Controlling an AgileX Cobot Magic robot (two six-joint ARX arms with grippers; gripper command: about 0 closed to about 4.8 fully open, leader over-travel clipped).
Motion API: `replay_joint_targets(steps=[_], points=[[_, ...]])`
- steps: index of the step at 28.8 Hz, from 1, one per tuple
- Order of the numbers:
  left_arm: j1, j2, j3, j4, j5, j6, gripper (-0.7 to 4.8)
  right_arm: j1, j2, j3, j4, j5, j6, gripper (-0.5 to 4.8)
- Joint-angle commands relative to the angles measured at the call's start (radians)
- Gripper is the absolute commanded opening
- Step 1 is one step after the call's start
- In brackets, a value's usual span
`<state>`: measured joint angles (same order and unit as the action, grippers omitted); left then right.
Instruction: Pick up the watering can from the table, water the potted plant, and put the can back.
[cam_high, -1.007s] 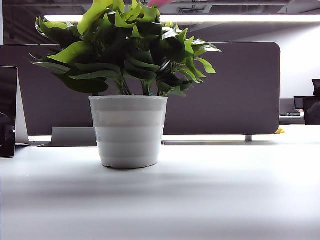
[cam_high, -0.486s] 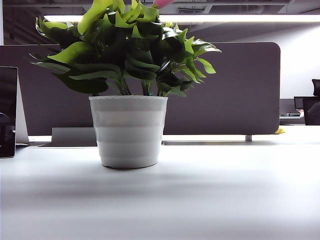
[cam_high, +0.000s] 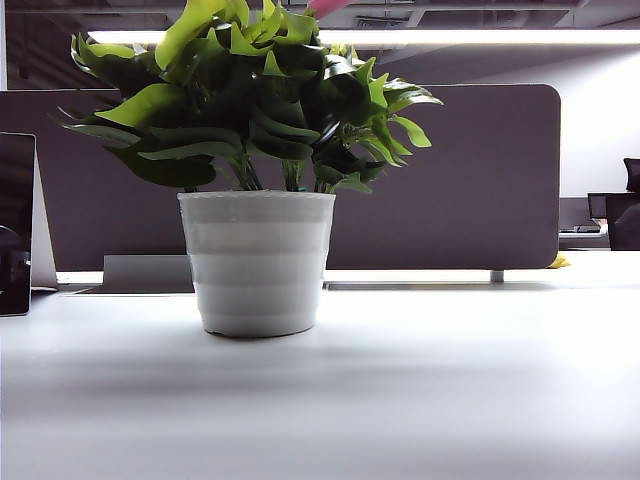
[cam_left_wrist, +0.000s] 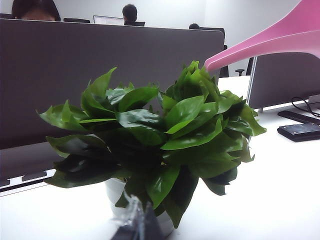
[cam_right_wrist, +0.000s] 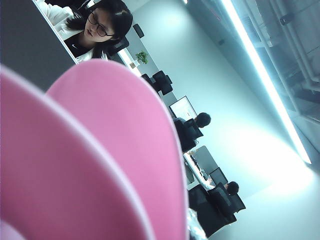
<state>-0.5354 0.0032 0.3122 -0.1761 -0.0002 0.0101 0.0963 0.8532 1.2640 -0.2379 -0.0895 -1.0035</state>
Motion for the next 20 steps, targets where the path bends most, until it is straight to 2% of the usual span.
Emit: replay_joint_targets(steps=[1, 11, 20], points=[[0.000, 0.001, 0.005, 0.012, 0.004, 0.004, -0.05, 0.001, -0.006, 0.014, 0.063, 0.006, 0.010, -0.01], [0.000, 0.001, 0.005, 0.012, 0.004, 0.004, -0.05, 0.000, -0.020, 0.032, 0.022, 0.021, 0.071, -0.01], [0.002, 0.001, 0.005, 0.012, 0.004, 0.004, -0.05, -0.002, -0.039, 0.031, -0.031, 0.076, 0.193, -0.01]])
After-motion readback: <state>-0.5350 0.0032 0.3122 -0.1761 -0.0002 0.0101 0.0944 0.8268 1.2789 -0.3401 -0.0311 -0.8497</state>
